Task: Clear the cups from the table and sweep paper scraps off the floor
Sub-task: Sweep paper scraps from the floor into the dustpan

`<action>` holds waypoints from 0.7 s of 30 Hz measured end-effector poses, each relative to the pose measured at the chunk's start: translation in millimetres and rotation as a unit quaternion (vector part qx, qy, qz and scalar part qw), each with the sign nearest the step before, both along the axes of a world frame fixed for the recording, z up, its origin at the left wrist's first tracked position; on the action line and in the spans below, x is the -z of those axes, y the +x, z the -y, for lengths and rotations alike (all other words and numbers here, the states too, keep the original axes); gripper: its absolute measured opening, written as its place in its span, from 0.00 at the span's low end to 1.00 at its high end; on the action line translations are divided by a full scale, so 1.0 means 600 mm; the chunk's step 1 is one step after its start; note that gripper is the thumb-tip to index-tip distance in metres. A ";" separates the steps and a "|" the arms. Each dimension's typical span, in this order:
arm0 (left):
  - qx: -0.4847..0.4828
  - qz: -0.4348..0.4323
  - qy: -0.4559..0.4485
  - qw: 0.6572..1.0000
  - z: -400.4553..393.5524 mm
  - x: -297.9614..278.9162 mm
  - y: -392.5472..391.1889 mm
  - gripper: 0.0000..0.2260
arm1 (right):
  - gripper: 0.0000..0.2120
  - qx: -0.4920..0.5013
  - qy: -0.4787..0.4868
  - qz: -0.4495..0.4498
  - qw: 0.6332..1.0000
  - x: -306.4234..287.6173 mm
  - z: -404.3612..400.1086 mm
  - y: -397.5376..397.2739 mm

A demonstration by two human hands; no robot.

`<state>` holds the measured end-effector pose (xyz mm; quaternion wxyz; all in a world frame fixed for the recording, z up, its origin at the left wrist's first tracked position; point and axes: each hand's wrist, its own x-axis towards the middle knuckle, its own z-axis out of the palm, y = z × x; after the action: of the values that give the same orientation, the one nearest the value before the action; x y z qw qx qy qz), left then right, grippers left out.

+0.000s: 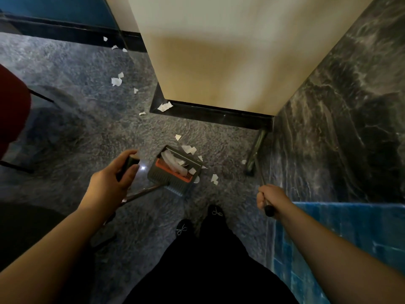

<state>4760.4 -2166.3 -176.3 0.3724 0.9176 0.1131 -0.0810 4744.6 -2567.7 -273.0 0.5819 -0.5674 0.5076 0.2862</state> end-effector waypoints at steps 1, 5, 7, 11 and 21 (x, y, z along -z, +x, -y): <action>-0.005 0.002 -0.001 1.000 0.002 0.000 0.001 0.15 | 0.13 -0.006 0.009 -0.004 1.000 0.002 -0.003 0.006; -0.031 0.003 -0.024 0.999 0.007 -0.010 -0.001 0.15 | 0.09 -0.058 0.040 -0.010 0.997 0.011 -0.018 0.018; -0.046 -0.001 -0.029 0.999 0.004 -0.019 0.000 0.15 | 0.14 -0.068 0.063 -0.013 0.996 0.013 -0.035 0.022; -0.066 0.003 -0.012 0.998 0.001 -0.035 -0.006 0.16 | 0.19 -0.103 0.111 -0.005 0.988 0.015 -0.074 0.033; -0.076 -0.006 -0.033 0.997 -0.016 -0.064 -0.035 0.17 | 0.24 -0.179 0.061 0.018 0.982 -0.016 -0.101 0.037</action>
<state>4739.2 -2156.5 -138.1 0.4070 0.8929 0.1822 -0.0621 4766.6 -2507.2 -263.2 0.5640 -0.6174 0.3688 0.4060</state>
